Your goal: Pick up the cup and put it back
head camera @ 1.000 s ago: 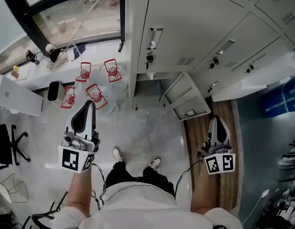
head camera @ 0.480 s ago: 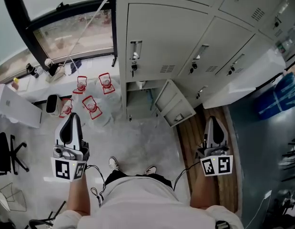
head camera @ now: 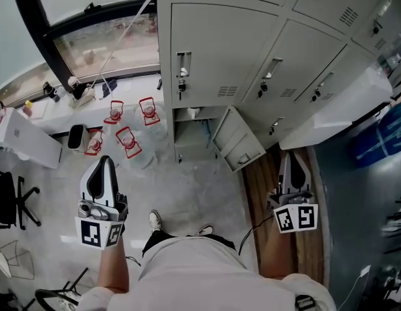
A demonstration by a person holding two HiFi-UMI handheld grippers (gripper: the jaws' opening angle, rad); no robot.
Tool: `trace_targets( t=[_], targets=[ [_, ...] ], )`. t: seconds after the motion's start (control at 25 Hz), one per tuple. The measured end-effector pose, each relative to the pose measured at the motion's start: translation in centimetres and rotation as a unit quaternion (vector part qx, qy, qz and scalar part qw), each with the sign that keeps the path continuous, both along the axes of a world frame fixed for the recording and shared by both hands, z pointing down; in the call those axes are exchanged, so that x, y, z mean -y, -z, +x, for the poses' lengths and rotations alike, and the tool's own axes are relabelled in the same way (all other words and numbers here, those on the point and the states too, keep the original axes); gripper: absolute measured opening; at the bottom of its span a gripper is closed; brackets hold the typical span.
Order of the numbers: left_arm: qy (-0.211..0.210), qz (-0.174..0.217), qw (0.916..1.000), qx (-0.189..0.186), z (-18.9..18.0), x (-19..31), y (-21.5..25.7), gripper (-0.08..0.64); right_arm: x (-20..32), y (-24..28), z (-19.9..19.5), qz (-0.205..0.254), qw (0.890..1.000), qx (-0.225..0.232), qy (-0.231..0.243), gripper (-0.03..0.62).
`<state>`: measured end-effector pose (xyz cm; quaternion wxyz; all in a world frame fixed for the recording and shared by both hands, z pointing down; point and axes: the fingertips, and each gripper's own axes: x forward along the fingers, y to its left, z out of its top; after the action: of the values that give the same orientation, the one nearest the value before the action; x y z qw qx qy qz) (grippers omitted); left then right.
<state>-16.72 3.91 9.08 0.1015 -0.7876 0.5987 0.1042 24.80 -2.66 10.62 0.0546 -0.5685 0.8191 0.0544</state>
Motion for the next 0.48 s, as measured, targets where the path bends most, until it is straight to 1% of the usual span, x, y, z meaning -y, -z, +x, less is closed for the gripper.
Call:
trace_targets(
  t=[0.2,0.48],
  targets=[
    [-0.005,0.008,1.0000,0.002,0.5,-0.2,0.5,0.021,-0.3,0.1,-0.2,0.004,1.000,0.000,-0.001,0.017],
    [-0.014,0.014,0.9998,0.007,0.4,-0.1,1.3,0.021,-1.1,-0.1,-1.4,0.004,1.000,0.006,0.005,0.017]
  ],
)
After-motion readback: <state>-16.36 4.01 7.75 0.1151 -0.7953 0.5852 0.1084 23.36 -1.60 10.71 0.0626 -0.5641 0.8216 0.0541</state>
